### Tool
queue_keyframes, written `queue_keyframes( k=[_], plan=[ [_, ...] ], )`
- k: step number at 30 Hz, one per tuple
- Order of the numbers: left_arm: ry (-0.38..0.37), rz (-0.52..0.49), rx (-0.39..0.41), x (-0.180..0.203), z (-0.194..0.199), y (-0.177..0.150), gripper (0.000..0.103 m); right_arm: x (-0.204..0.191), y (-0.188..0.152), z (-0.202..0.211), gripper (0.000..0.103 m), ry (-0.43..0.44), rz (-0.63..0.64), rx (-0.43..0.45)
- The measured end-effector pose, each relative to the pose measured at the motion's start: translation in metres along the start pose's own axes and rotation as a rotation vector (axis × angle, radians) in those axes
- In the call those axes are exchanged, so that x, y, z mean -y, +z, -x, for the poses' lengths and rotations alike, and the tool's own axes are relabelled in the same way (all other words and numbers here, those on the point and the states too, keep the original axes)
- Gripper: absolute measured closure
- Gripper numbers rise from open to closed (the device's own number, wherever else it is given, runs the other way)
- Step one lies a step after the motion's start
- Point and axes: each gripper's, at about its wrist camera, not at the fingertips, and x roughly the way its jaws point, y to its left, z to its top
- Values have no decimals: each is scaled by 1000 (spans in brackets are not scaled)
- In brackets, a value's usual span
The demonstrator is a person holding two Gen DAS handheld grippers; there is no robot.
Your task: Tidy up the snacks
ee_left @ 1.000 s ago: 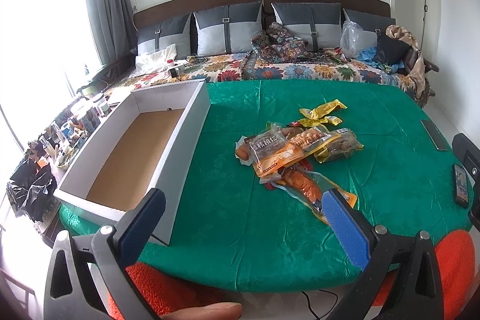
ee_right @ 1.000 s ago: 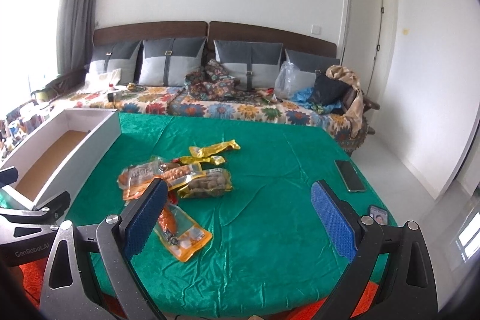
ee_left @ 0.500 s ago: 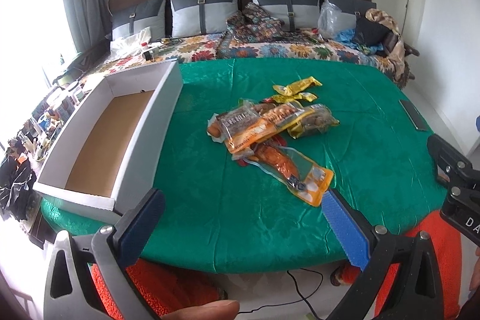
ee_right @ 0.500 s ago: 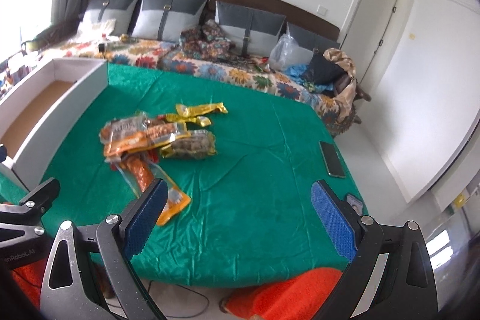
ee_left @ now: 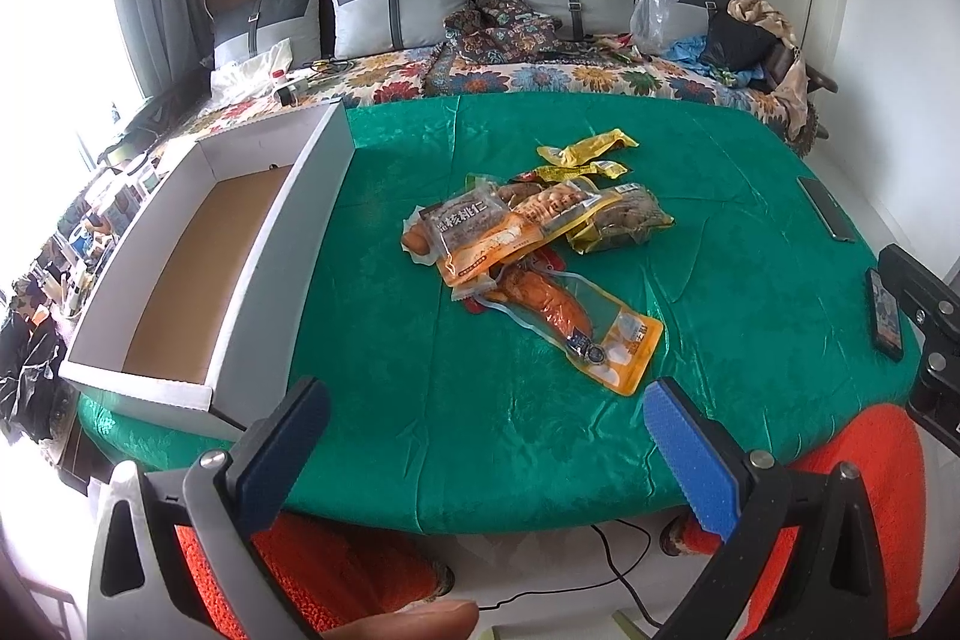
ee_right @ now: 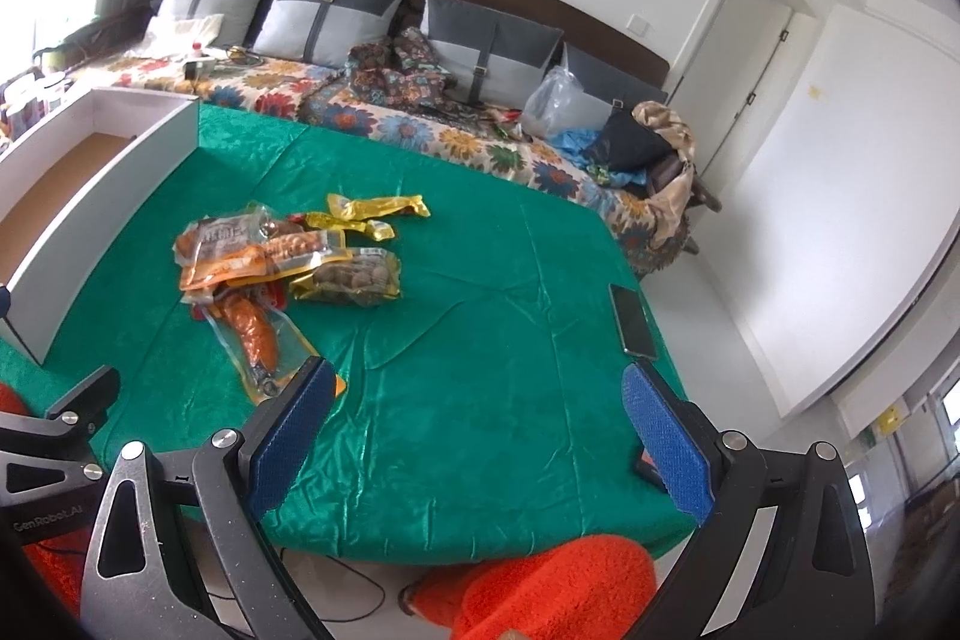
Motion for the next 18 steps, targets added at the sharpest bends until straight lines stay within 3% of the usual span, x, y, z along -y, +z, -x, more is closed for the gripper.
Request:
queue_keyframes(
  k=[18],
  plan=[
    [6, -18, -27, 3, -7, -4, 0, 1, -4, -9, 5, -27, 7, -16]
  ],
)
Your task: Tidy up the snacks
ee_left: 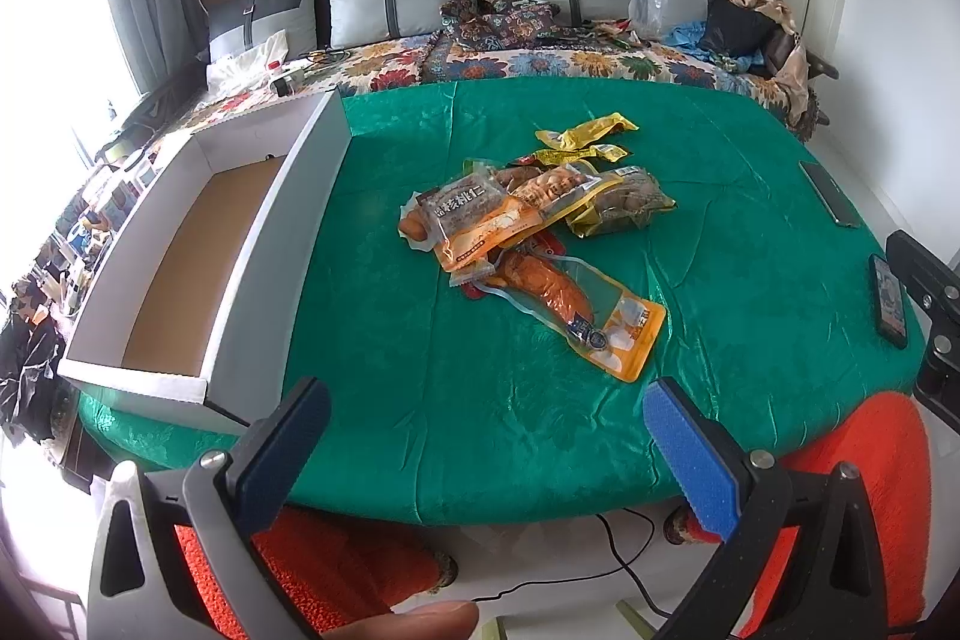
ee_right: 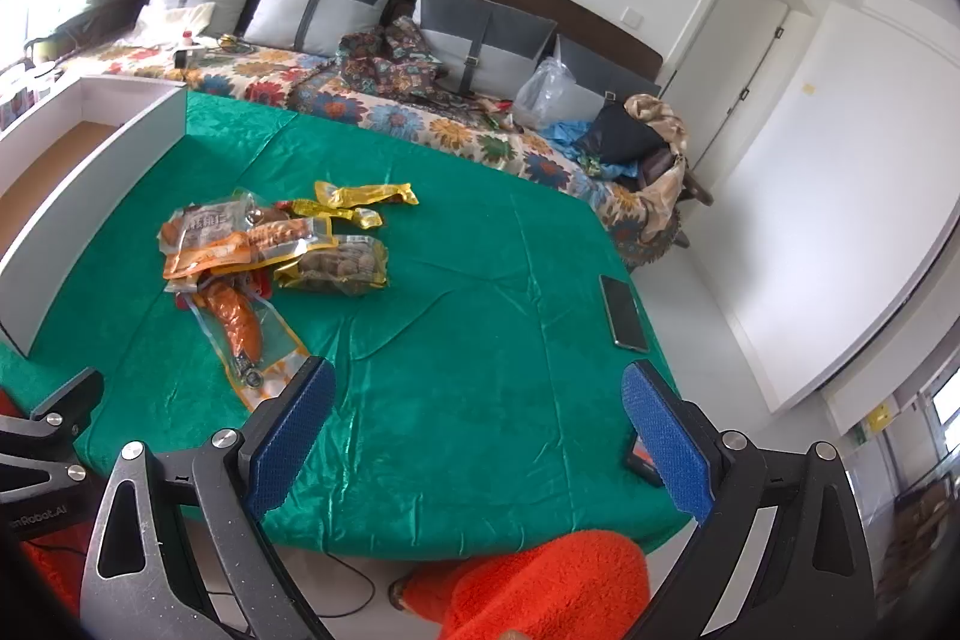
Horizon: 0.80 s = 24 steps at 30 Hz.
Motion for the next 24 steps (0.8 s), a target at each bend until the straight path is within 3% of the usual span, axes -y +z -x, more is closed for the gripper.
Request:
queue_keyframes(
  k=[12, 24],
  plan=[
    [84, -75, 41, 10, 9, -2, 0, 2, -1, 0, 5, 6, -9, 0],
    [86, -106, 56, 17, 17, -4, 0, 7, -3, 6, 5, 9, -14, 15]
  ],
)
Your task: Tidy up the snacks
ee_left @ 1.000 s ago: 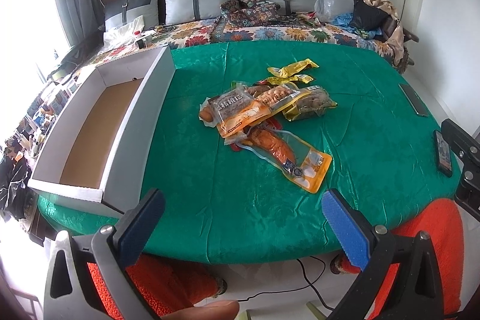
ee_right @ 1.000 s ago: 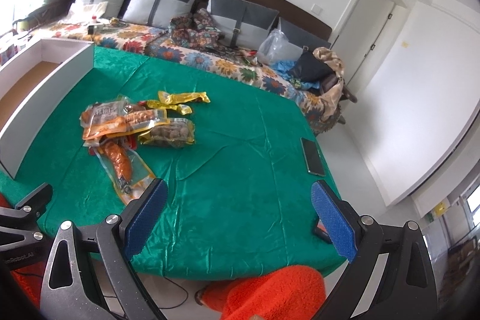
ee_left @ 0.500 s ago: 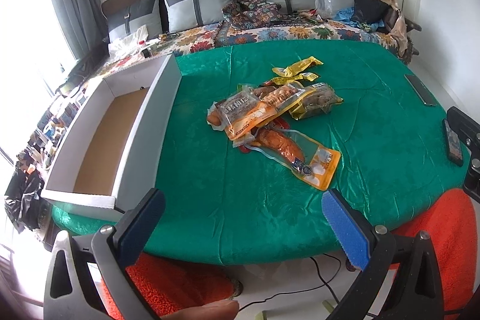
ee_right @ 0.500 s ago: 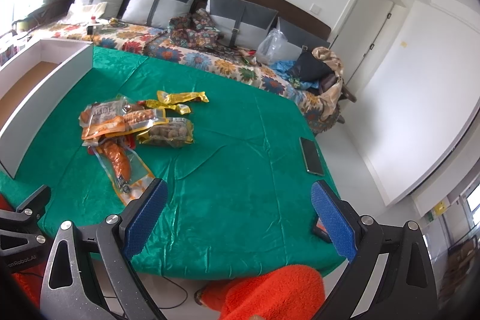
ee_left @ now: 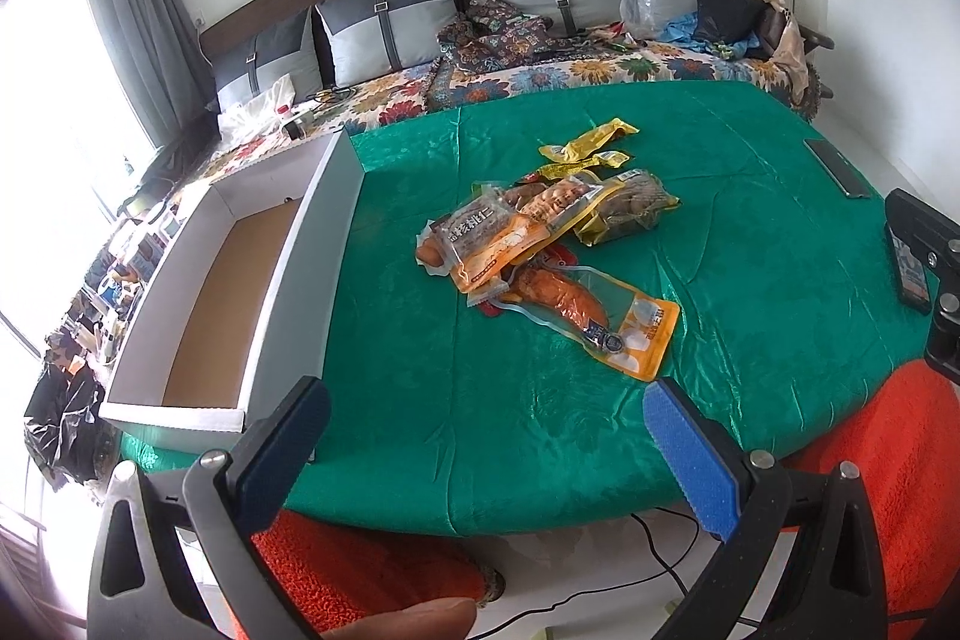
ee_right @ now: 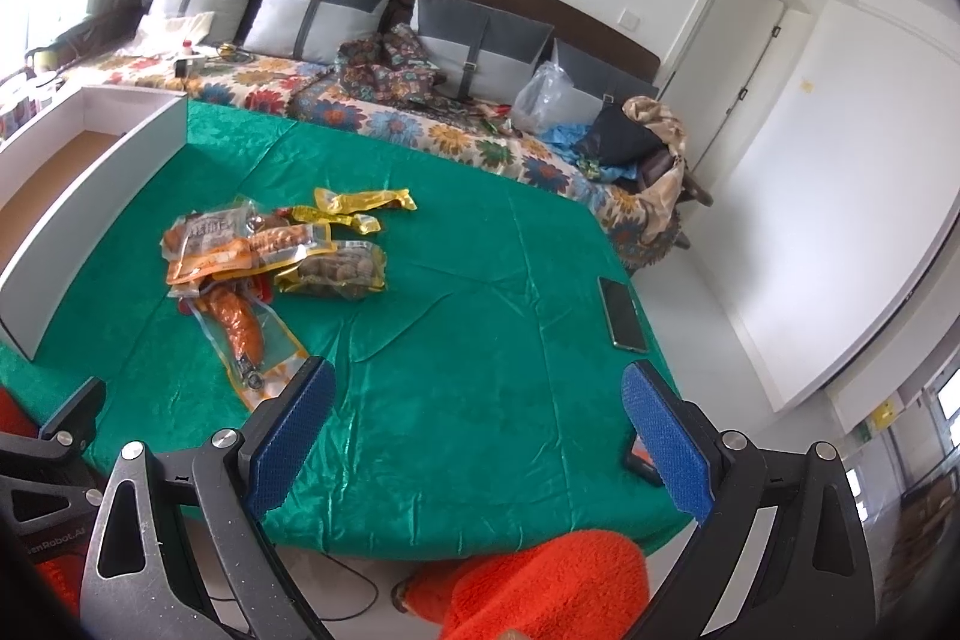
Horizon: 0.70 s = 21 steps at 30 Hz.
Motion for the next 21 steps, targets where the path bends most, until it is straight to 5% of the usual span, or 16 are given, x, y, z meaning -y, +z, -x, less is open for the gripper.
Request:
queue_keyframes(
  k=[21],
  plan=[
    [-6, 5, -3, -1, 2, 0, 0, -1, 1, 2, 5, 1, 8, -1]
  ],
)
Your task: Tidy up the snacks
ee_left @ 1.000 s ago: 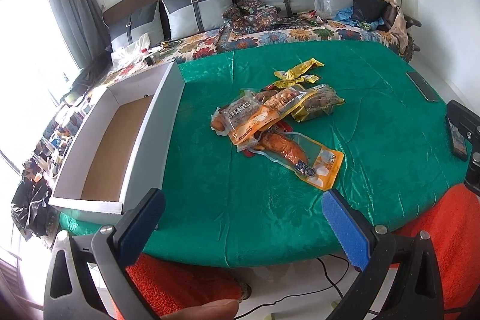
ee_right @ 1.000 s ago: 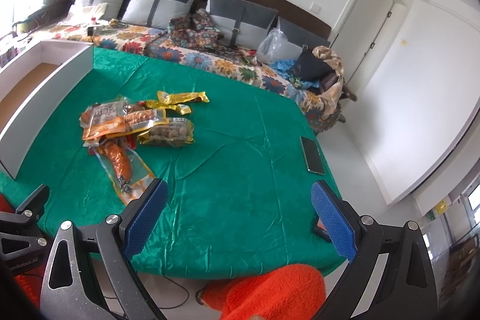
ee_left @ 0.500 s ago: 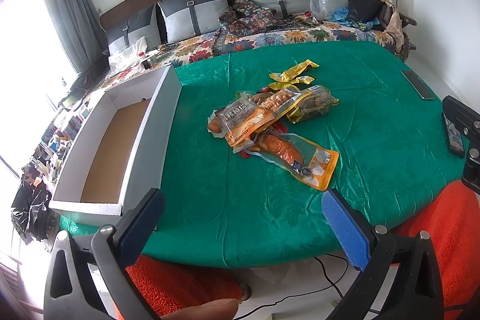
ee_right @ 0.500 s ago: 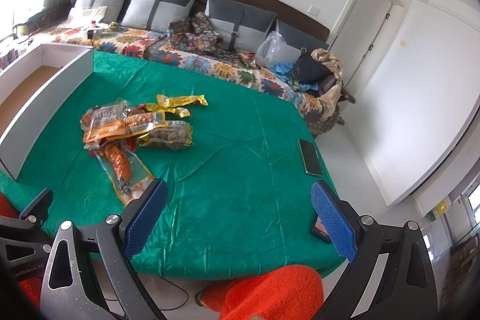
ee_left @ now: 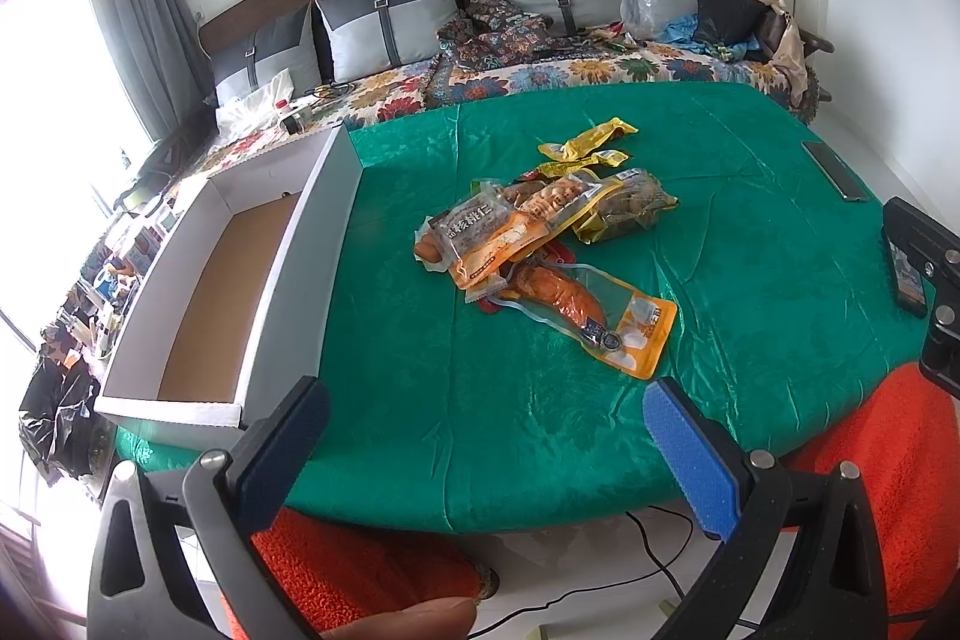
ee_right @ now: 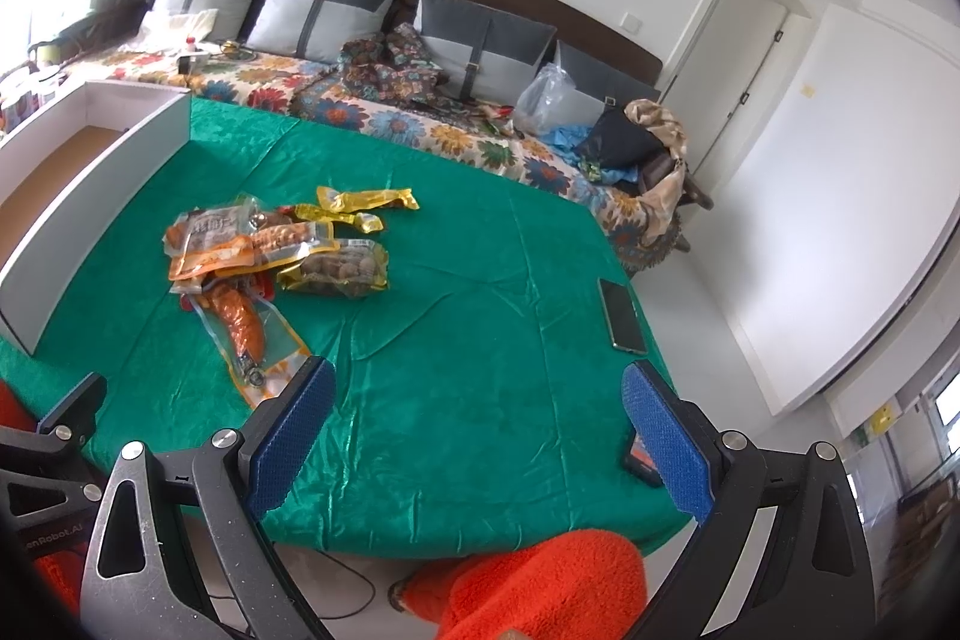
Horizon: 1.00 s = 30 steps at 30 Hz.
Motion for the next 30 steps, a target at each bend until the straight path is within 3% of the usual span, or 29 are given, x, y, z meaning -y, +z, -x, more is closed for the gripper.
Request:
queue_keyframes(
  k=[19, 22, 25, 28, 30],
  plan=[
    [-32, 20, -52, 2, -16, -6, 0, 7, -6, -7, 5, 26, -27, -27],
    [-65, 39, -74, -2, -28, -8, 0, 8, -6, -8, 5, 25, -27, -28],
    [-140, 99, -138, -13, -69, -16, 0, 8, -7, -13, 5, 31, -36, -21],
    [-137, 158, -200, -28, -119, -30, 0, 9, -21, -29, 5, 165, -103, 64],
    [-149, 178, -256, -36, -153, -41, 0, 5, -36, -57, 5, 285, -127, 14]
  ],
)
